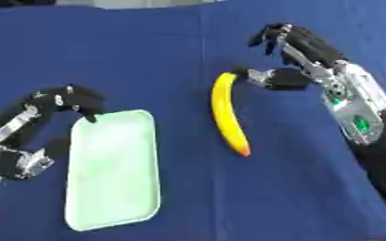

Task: Pick up objects on the table and place them in the box.

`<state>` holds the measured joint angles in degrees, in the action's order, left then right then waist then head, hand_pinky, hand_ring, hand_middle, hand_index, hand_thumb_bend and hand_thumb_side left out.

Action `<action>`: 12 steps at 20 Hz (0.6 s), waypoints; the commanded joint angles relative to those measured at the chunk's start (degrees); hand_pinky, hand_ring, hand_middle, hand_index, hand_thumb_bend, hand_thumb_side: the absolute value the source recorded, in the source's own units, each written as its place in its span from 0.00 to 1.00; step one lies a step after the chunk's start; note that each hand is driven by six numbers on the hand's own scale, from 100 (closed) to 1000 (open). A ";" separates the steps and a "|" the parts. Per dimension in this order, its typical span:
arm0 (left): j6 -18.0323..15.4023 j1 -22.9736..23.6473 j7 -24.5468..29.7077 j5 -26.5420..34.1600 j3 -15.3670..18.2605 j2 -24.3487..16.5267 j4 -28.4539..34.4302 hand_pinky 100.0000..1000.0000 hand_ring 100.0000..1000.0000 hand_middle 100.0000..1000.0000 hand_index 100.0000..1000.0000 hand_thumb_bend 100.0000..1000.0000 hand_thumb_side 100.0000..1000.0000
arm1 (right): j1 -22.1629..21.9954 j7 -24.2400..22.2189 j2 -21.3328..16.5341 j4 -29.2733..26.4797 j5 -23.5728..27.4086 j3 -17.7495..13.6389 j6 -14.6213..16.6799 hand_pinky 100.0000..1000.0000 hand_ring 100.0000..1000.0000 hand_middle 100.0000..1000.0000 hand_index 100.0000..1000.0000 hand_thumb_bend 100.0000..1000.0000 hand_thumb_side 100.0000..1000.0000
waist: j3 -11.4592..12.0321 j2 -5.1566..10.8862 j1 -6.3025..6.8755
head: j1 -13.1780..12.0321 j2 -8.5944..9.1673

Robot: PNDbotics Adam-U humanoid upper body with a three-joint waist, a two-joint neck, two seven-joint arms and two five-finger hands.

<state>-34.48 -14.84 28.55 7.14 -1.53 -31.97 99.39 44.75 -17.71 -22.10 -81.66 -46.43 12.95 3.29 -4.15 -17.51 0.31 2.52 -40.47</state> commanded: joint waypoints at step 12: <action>-3.06 -0.70 3.13 0.03 0.46 -1.43 0.78 0.53 0.69 0.77 0.82 0.00 0.73 | 0.23 -0.28 -0.06 -0.23 -0.49 -0.43 0.00 0.27 0.57 0.68 0.76 0.48 0.91 | 0.17 0.96 0.08 | 0.79 0.84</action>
<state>-34.48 -14.84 28.55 7.14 -1.53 -31.97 99.39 44.48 -17.89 -21.67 -81.54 -46.92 12.94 3.27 -4.09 -17.51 0.31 2.52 -40.46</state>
